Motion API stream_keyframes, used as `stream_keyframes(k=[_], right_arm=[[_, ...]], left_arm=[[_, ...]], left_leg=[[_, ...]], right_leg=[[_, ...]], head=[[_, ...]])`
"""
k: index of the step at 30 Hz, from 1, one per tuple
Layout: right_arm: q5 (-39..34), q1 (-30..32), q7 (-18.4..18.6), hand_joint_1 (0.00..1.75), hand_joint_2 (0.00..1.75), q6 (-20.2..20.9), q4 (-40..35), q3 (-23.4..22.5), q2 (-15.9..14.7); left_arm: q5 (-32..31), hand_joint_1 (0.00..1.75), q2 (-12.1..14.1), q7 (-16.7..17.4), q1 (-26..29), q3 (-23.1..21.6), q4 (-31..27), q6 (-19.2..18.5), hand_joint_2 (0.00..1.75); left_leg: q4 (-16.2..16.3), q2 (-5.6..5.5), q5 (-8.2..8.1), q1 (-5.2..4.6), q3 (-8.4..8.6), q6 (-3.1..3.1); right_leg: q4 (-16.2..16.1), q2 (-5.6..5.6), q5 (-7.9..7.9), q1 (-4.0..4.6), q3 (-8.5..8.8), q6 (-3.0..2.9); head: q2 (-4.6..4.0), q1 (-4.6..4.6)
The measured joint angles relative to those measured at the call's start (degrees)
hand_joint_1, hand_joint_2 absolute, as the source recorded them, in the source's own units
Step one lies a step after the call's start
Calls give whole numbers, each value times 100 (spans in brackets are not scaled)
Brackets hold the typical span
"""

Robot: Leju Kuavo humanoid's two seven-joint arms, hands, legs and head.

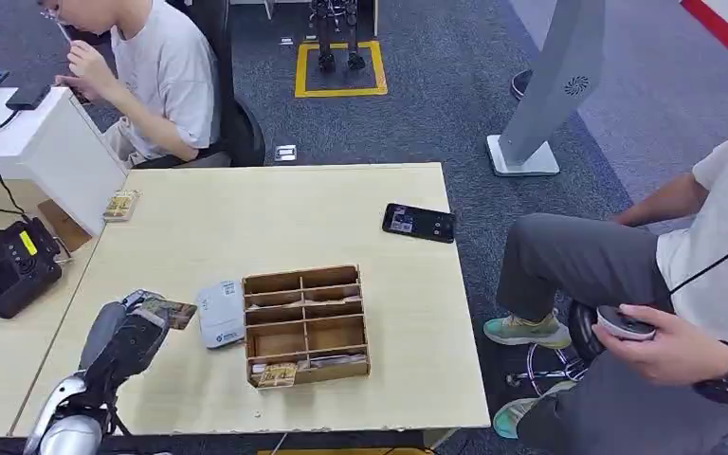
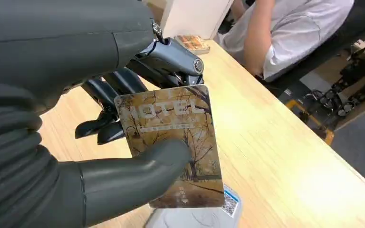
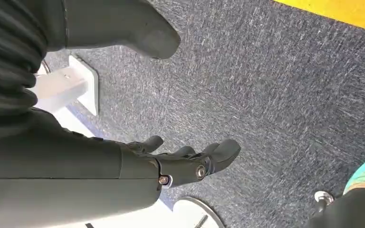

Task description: Pass the card to the sensor for recognition and then transmit it.

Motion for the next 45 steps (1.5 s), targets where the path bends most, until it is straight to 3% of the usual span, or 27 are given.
stream_keyframes(k=[14,21,45], right_arm=[[0,-47,238,0,175,-7,0,207,11],[0,-82,284,0,175,-2,0,315,18],[0,-83,264,0,175,2,0,383,31]], left_arm=[[-275,175,-568,145,-795,0,1079,813,175],[-441,175,-707,131,-1089,0,1742,1154,175],[-787,175,-864,210,-1119,0,2321,1064,175]], left_leg=[[3,-2,3,-1,-3,4],[3,2,3,-1,-2,3],[3,2,3,-1,-2,3]], right_leg=[[0,-4,5,-1,-1,4],[0,2,8,-1,-2,1],[0,2,8,-1,-1,2]], head=[[0,2],[0,0],[0,0]])
